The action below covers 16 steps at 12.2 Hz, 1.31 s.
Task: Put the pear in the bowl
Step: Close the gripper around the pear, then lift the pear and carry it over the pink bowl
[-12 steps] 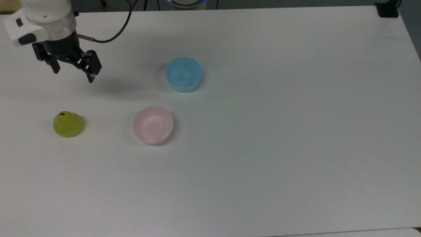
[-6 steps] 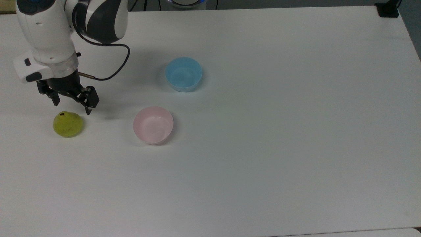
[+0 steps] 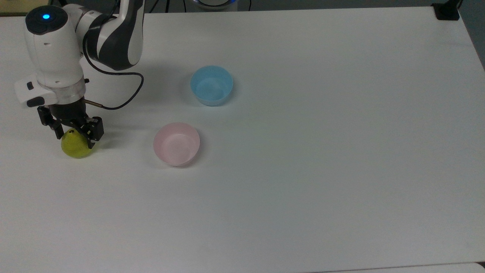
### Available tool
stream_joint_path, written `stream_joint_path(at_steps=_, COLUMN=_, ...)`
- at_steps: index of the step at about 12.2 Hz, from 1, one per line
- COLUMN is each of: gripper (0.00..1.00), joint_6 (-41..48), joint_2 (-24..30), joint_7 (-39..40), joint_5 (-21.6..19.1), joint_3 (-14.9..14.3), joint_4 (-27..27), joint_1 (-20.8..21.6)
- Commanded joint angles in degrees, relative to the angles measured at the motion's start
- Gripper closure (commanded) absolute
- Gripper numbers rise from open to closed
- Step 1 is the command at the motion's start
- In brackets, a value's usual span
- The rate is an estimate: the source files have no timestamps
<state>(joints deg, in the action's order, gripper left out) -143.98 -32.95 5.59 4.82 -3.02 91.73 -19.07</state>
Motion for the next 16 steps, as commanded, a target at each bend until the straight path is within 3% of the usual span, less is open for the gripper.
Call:
stream_joint_path(at_steps=1, gripper=0.44, joint_6=-1.7, joint_2=-0.2, joint_7=0.8, joint_5=0.2, joint_3=0.1, joint_4=-0.3, joint_1=0.0)
stream_joint_path(at_steps=2, gripper=0.56, joint_6=-1.7, joint_2=-0.1, joint_7=1.0, joint_5=0.5, joint_3=0.1, joint_4=-0.1, joint_1=0.0)
stream_joint_path(at_steps=3, gripper=0.58, joint_6=-1.6, joint_2=0.2, joint_7=1.1, joint_5=0.5, joint_3=0.1, joint_4=-0.1, joint_1=0.0)
stream_joint_path(at_steps=6, gripper=0.58, joint_6=-0.3, joint_2=3.1, joint_7=0.8, joint_5=0.5, joint_3=0.3, joint_4=0.6, joint_1=0.3)
stream_joint_path(at_steps=8, gripper=0.58, joint_6=5.4, joint_2=6.0, joint_7=0.7, joint_5=0.5, joint_3=1.1, joint_4=0.9, joint_1=1.7)
stream_joint_path(at_steps=11, gripper=0.58, joint_6=13.4, joint_2=9.9, joint_7=-0.9, joint_5=0.2, joint_3=1.3, joint_4=1.8, joint_1=6.9)
stream_joint_path(at_steps=16, gripper=0.58, joint_6=12.9, joint_2=10.5, joint_7=-12.3, joint_5=0.2, joint_3=1.3, joint_4=2.8, joint_1=15.6)
